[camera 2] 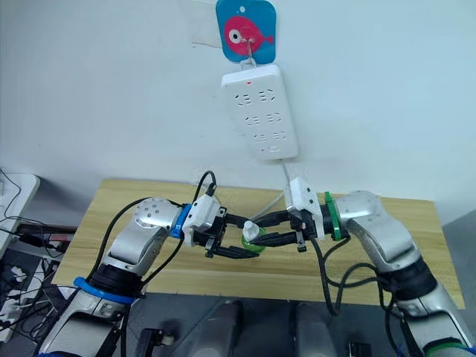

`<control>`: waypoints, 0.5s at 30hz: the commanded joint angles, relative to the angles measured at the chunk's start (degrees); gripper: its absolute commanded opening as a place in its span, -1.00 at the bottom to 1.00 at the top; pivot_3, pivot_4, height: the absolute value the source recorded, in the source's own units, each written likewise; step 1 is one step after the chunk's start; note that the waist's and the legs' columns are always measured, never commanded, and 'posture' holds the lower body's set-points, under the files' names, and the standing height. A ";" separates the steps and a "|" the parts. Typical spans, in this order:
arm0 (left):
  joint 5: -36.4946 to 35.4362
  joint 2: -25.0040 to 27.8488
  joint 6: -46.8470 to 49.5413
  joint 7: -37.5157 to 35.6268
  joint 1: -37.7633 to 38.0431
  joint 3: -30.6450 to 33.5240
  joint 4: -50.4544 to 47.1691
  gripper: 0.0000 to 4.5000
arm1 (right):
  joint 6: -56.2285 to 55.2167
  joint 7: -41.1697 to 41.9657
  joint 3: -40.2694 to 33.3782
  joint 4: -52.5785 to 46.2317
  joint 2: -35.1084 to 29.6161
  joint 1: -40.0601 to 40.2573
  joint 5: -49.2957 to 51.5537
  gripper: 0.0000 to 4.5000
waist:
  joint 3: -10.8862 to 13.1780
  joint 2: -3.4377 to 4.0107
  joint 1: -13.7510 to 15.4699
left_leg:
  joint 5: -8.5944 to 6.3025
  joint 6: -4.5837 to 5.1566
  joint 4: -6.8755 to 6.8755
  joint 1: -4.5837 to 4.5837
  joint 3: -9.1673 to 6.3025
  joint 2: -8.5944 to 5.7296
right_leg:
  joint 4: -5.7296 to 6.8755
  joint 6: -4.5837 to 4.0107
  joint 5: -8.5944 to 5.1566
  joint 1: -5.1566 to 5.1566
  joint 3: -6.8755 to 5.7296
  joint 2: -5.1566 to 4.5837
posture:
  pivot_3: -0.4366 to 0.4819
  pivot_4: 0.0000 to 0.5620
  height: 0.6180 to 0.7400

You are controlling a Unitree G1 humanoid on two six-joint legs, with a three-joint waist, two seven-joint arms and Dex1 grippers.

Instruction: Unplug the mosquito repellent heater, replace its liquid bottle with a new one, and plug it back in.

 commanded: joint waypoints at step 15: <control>3.65 -6.13 -0.62 14.68 0.24 2.21 1.97 -0.02 | 16.24 -35.79 -14.49 -34.87 1.68 25.51 3.41 0.99 | -0.43 -0.03 2.81 | -0.01 0.01 0.01 -0.03 0.09 0.04 | 0.07 0.00 0.00 -0.08 0.12 0.05 | 0.55 -0.23 1.00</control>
